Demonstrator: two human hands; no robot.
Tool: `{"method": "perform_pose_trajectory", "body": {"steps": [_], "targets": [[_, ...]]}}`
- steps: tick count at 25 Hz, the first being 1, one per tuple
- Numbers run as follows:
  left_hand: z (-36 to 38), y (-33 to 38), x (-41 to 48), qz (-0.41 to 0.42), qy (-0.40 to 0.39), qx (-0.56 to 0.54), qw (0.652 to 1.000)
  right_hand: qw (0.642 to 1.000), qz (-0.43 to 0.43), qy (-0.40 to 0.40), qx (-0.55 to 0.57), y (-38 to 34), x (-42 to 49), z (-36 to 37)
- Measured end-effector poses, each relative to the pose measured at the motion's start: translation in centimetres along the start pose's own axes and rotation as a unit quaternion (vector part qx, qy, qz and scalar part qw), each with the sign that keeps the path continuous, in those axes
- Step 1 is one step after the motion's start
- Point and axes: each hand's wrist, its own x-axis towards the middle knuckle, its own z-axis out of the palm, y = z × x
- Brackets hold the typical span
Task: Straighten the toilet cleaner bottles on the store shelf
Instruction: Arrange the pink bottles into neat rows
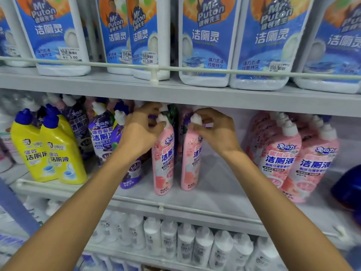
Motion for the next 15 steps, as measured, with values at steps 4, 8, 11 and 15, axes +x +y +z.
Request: {"method": "perform_pose_trajectory", "body": {"steps": [4,8,11,15], "targets": [[2.6,-2.8,-4.3,-0.102,-0.027,-0.027,0.994,0.981,0.108,-0.123,0.109,2.0,-2.7,1.2],[3.4,-4.2,-4.5,-0.097,-0.106,-0.098,0.985,0.979,0.142,-0.081,0.117,2.0,-4.4,2.0],[3.8,-4.3,-3.9,-0.103,-0.178,-0.216,0.954,0.985,0.138,-0.037,0.093,1.3,-6.1,0.9],[6.0,-3.7,-3.3,-0.083,-0.272,-0.272,0.919,0.99,0.128,0.042,0.032,0.8,-9.4,-1.5]]}}
